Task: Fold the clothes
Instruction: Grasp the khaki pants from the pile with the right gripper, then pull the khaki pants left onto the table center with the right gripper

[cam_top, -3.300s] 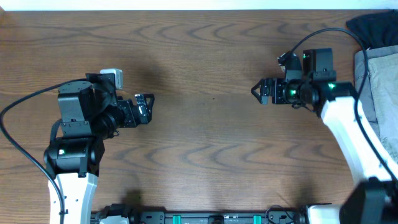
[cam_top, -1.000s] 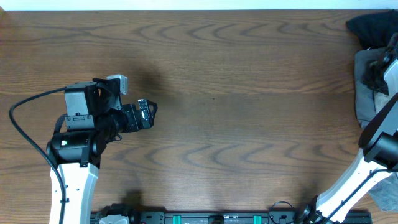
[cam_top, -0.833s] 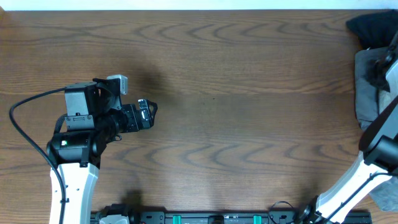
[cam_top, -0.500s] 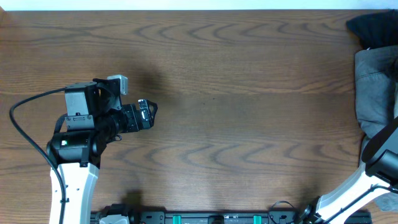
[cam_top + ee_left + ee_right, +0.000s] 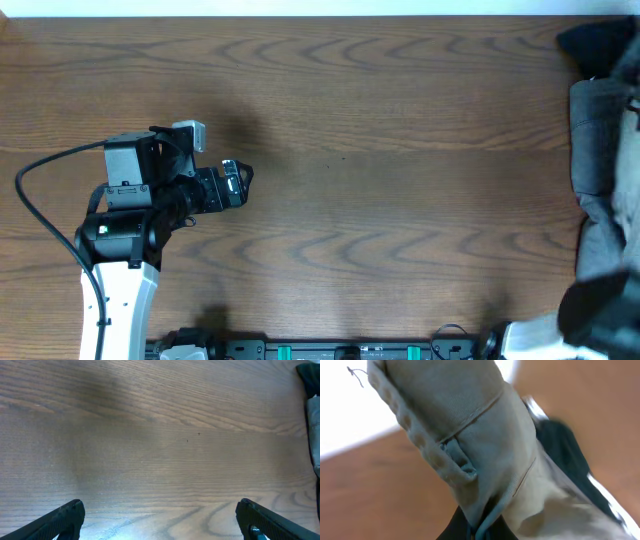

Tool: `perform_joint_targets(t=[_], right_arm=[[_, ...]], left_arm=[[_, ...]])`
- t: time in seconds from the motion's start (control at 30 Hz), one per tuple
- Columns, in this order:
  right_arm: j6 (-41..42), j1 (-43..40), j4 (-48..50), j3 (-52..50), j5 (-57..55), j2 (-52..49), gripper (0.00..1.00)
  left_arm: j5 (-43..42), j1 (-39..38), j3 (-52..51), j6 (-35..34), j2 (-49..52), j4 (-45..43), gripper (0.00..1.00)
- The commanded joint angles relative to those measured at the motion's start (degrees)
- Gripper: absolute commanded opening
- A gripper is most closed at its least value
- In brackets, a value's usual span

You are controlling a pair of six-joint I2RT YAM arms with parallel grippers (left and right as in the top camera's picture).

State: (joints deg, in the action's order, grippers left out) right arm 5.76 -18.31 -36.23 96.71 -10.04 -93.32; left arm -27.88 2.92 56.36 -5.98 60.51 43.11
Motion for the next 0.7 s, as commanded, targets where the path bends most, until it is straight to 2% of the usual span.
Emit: perform_joint_targets(t=[0.0,0.2,0.33,0.5,0.53,0.6,0.67], right_arm=[[-0.68,5.35,0.22,0.68,6.78,1.18,0.01],[-0.35,18.03,0.31,0.68,10.51,-4.04,0.01],[0.66,27.10,1.75,0.68,10.64,-11.85,0.01],[2.36,37.53,8.50,0.68,16.02,-22.91,0.02],[2.67,39.69,10.12,0.68,18.05,-24.76,0.05],[2.75,44.52,13.33,0.68,23.26,-28.00,0.20],[1.05,49.68,15.23,0.68,24.79,-29.73,0.31]], left_arm=[[0.70,0.26,1.20,0.33,0.02,0.11,0.98],[0.70,0.26,1.22,0.31,-0.28,-0.28,0.98],[1.40,0.28,1.53,0.31,-1.92,-0.35,0.98],[6.25,0.26,2.67,0.28,-6.29,-0.28,0.98],[6.56,0.28,2.89,0.28,-7.23,-0.31,0.98],[6.54,0.28,3.21,0.28,-9.05,-0.28,0.98],[6.54,0.26,3.23,0.28,-10.40,-0.20,0.98]])
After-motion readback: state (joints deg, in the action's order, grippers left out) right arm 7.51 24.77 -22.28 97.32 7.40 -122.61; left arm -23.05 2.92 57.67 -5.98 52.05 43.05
